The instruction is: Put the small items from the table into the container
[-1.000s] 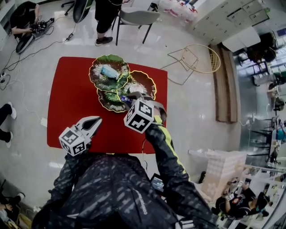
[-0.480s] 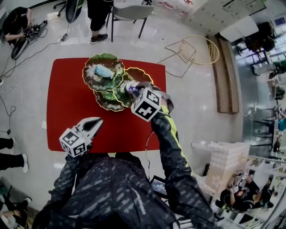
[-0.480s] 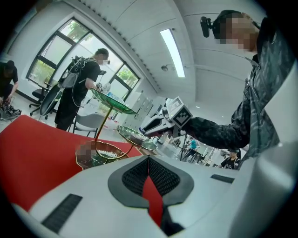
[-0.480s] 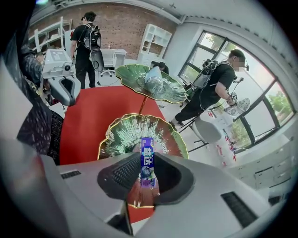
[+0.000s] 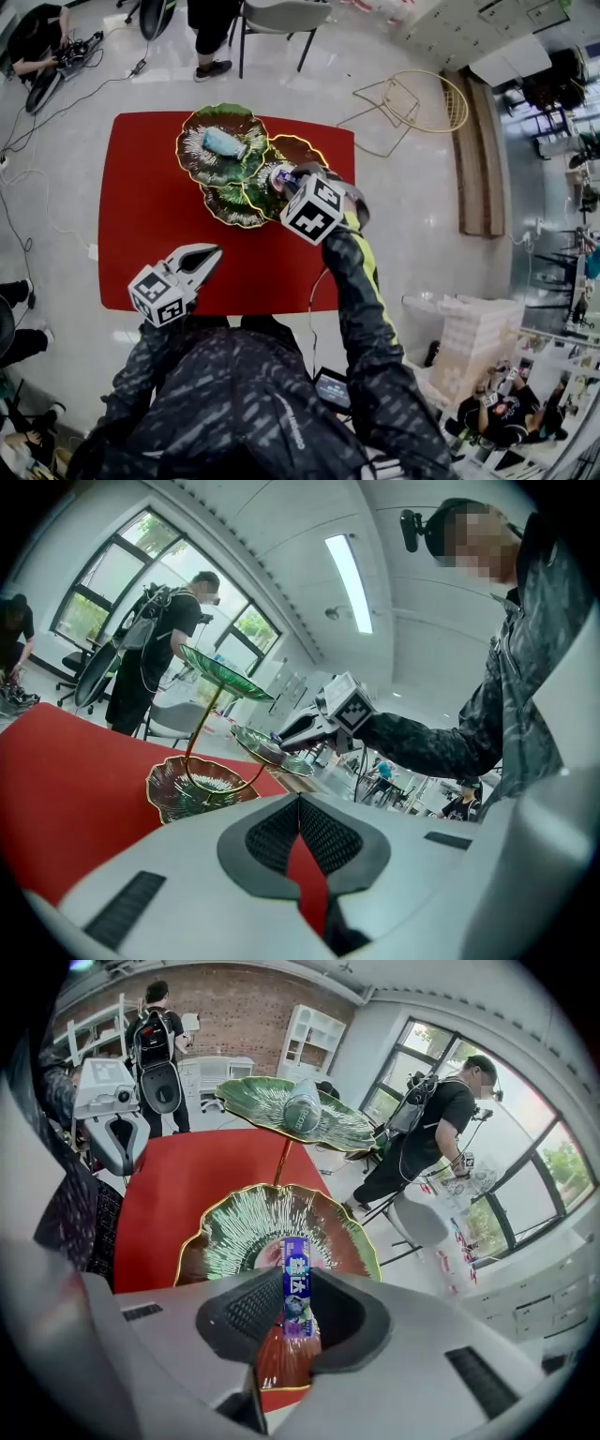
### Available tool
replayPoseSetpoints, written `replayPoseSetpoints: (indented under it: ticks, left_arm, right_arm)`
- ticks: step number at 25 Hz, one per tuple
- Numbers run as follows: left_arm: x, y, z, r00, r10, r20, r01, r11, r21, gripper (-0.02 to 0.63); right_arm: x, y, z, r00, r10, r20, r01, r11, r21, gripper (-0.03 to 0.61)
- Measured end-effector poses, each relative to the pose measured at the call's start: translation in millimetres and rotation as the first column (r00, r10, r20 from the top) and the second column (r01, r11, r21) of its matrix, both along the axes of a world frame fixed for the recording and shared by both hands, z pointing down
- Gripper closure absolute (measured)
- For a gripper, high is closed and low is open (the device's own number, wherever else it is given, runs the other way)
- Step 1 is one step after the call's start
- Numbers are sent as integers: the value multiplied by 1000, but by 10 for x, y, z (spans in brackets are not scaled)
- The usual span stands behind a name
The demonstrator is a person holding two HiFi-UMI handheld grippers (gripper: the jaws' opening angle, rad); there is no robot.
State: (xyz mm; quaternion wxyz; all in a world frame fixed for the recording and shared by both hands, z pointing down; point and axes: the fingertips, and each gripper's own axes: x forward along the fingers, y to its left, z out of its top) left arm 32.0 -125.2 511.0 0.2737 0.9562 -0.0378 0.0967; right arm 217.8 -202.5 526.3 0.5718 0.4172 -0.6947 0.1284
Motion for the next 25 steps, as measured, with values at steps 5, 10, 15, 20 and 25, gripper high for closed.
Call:
replayPoseSetpoints:
  ticks: [5,10,15,20,25]
  left_arm:
    - [2,33,-10,1000,-1,1,1,1000,-3,604]
    - [-28,16,-16,1000,-7,1,7,1000,6,603]
    - [-54,-15,-1,1000,-21,2,21,1000,8,603]
    - [-84,-10,28,1000,-31,0,31,999,14,604]
    - [-104,32,-12,999,-44,-4,44,999,18,604]
  right_arm:
    - [-32,-40,-13,1000,-5,5,5,1000,9,485]
    - [-57,-72,10,1000,-7,11,7,1000,14,485]
    - [-48,-87,40,1000,-6,1,6,1000,25,485]
    - [-103,-106,35,1000,-18,4,18,999,43,485]
    - [-110,-104,-60,1000,-20,2,20,997,73,483]
